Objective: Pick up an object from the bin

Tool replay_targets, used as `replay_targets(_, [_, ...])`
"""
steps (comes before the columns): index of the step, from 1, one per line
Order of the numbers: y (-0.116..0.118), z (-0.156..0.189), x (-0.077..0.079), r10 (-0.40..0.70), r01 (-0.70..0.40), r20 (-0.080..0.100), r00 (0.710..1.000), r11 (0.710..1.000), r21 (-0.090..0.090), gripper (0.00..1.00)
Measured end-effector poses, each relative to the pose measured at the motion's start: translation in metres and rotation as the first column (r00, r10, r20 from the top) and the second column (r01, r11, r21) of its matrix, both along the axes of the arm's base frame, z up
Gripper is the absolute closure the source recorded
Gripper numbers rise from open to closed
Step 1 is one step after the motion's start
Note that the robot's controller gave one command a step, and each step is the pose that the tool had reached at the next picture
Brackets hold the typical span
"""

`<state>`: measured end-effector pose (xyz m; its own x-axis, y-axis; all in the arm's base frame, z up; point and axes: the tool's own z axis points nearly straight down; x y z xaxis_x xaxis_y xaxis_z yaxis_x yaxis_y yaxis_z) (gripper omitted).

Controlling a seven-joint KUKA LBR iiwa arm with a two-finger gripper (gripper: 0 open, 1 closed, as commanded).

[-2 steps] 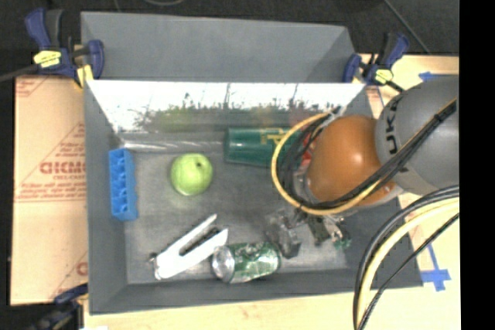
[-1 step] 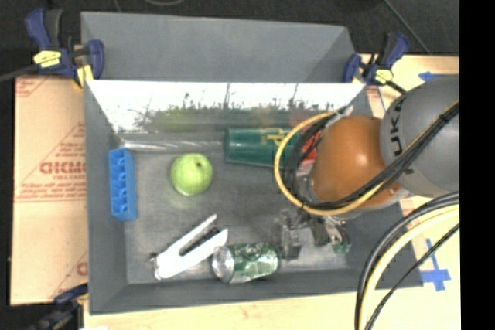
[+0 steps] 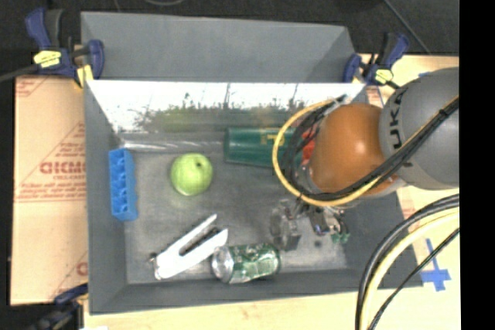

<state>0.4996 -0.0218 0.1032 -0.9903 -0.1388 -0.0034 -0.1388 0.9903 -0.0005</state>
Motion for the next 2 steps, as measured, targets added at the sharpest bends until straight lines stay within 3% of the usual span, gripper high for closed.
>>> replay_targets(1, [-0.0061,0.0094,-0.0042,-0.084,0.084,-0.003,0.996,0.996,0.000,0.00])
replay_targets(2, [-0.0060,0.0094,-0.0041,-0.083,0.083,-0.003,0.997,0.997,0.000,0.00])
